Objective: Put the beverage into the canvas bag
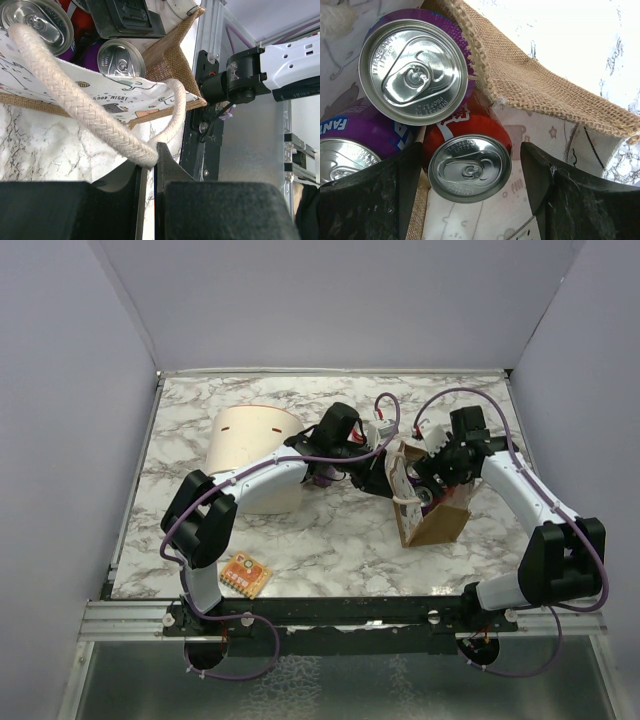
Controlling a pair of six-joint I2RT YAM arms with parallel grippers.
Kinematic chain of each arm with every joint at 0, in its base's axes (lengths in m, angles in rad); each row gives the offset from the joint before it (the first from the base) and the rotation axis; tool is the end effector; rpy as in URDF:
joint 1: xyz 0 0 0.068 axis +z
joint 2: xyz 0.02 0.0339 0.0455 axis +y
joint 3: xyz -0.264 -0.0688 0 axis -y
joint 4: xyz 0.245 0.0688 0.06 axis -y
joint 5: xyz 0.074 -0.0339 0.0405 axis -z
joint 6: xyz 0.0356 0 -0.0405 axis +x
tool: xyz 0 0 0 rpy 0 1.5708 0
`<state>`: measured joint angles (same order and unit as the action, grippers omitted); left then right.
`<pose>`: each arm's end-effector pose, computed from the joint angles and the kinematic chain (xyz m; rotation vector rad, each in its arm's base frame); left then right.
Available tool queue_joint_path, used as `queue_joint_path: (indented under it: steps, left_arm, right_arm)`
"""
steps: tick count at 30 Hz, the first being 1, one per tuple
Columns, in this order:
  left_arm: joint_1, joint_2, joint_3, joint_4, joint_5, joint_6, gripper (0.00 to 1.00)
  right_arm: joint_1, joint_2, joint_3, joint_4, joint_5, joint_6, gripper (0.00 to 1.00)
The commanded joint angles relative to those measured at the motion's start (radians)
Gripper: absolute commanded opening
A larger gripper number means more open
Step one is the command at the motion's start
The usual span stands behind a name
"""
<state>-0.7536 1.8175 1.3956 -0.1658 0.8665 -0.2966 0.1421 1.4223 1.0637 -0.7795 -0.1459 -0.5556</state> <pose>0.2828 -0.3026 0.2701 1.0546 2.0697 -1.5076 0.2737 0.0444 0.2456 -0.9594 2.5115 0.0710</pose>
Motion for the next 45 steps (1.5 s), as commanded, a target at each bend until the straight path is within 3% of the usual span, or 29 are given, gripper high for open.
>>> queue_joint_path:
  steps: [1, 10, 23, 31, 36, 40, 45]
  left_arm:
    - [0.005, -0.047, -0.010, 0.016, 0.004, 0.010, 0.00]
    - [0.005, -0.052, -0.002, 0.006, 0.006, 0.019, 0.00]
    - [0.005, -0.083, 0.032, -0.025, 0.042, 0.054, 0.04]
    - [0.005, -0.114, 0.073, -0.112, 0.063, 0.140, 0.45]
    - [0.008, -0.188, 0.102, -0.219, 0.045, 0.274, 0.79]
    - [0.015, -0.250, 0.105, -0.299, -0.062, 0.414, 0.87]
    - [0.058, -0.312, 0.095, -0.326, -0.311, 0.491, 0.88]
  right_arm:
    - [-0.004, -0.001, 0.063, -0.009, -0.013, -0.016, 0.79]
    - [-0.004, -0.062, 0.124, -0.061, -0.069, -0.004, 0.84]
    - [-0.003, -0.151, 0.290, -0.065, -0.201, 0.085, 0.82]
    - [-0.003, -0.178, 0.363, -0.017, -0.299, 0.117, 0.82]
    - [0.002, -0.174, 0.390, 0.016, -0.355, 0.134, 0.83]
    - [0.008, -0.164, 0.417, 0.050, -0.409, 0.152, 0.85]
    - [0.022, -0.115, 0.473, 0.069, -0.481, 0.178, 0.87]
